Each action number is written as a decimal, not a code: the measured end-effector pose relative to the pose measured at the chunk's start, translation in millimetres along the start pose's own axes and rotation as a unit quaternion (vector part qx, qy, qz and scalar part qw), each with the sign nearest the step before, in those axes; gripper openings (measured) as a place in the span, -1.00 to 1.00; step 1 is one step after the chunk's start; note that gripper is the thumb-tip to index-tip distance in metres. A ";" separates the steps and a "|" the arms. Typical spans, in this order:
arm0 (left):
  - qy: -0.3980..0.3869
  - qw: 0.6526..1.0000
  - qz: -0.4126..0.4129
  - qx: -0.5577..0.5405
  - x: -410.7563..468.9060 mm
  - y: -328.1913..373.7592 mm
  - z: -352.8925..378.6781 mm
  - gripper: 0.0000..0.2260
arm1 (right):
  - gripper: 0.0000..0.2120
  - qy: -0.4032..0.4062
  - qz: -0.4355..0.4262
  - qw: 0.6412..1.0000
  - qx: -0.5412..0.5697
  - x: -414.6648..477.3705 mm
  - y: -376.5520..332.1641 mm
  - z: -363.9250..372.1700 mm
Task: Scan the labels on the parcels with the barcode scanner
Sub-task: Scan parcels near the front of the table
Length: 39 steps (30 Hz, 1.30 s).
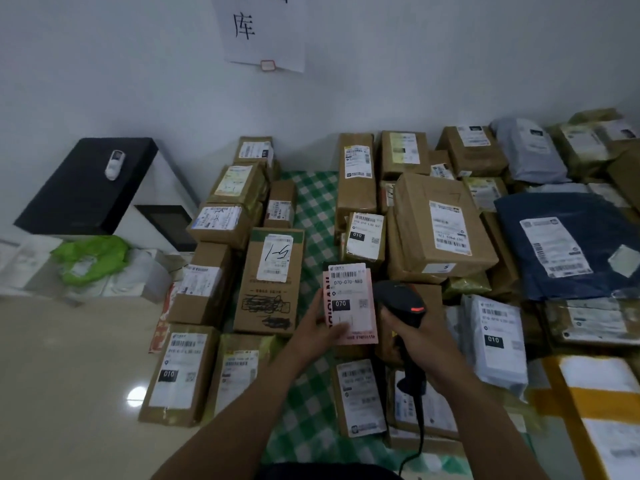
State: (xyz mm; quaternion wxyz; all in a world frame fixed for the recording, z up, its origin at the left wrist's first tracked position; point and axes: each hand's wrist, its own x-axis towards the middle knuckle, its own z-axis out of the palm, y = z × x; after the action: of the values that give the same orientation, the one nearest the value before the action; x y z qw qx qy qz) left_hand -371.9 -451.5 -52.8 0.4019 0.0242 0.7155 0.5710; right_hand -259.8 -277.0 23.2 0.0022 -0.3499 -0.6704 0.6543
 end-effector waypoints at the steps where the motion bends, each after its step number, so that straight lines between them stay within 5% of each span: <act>1: 0.002 1.000 0.010 -0.003 -7.7 -0.2 -2.2 -0.11 | -0.89 0.003 -0.008 1.000 0.004 -1.5 -3.4 4.0; 17: 0.074 0.980 0.162 0.086 -5.5 51.8 -58.9 0.03 | -0.70 -0.034 -0.098 0.992 -0.071 -12.2 -70.4 67.5; 27: 0.099 0.966 0.211 0.115 15.2 75.1 -84.8 -0.27 | -0.76 -0.080 -0.076 0.986 -0.128 -13.1 -122.6 79.2; 33: 0.120 0.961 0.207 0.141 18.8 82.0 -89.5 -0.04 | -0.76 -0.086 -0.068 0.984 -0.137 -8.7 -129.7 84.4; 39: 0.131 0.957 0.209 0.156 21.6 82.3 -92.6 -0.07 | -0.76 -0.094 -0.058 0.983 -0.149 -2.8 -134.4 89.4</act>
State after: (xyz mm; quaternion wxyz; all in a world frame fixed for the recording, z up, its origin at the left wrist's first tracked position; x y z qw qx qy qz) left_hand -477.2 -486.2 6.5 0.1677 0.1604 0.8207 0.5221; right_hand -361.5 -343.0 129.7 -0.0755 -0.2437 -0.7765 0.5761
